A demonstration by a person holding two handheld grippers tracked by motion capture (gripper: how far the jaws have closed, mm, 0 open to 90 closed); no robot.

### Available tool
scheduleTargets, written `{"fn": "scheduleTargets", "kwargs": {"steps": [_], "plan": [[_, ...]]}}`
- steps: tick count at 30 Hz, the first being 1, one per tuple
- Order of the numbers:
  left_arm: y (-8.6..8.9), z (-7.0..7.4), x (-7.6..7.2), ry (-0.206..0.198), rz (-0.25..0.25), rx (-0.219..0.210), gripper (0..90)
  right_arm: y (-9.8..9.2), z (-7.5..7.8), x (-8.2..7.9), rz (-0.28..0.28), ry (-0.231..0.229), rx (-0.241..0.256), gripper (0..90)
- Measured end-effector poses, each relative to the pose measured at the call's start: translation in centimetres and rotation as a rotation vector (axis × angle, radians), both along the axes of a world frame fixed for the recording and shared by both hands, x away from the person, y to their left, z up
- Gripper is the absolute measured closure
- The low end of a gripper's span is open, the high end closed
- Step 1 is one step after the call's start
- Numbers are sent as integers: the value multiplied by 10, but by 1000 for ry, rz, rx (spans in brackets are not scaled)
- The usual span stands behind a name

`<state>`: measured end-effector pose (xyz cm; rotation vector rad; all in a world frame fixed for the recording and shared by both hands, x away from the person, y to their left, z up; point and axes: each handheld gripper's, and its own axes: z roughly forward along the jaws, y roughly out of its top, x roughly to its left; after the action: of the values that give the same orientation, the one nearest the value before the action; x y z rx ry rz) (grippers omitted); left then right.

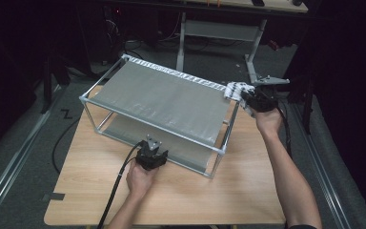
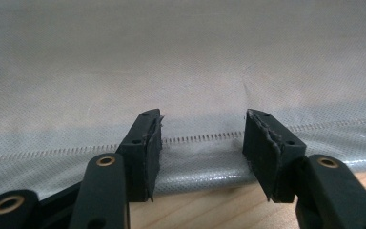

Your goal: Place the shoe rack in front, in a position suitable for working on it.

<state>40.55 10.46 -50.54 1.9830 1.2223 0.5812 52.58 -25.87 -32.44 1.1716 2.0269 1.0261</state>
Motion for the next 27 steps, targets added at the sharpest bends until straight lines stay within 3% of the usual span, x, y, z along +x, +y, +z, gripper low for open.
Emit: {"fn": "scheduleTargets", "kwargs": {"steps": [8, 16, 21, 27], "plan": [[0, 0, 0, 1, 1, -1, 477, 2, -3, -17, 41, -26, 4, 809], [0, 0, 0, -1, 1, 2, 477, 8, -7, -58, 138, -66, -8, 808], [-1, 0, 0, -3, 4, 1, 477, 15, -8, -82, 187, -94, -43, 808], [0, 0, 0, -1, 3, -3, 477, 20, -10, -112, 256, -113, -40, 808]]}}
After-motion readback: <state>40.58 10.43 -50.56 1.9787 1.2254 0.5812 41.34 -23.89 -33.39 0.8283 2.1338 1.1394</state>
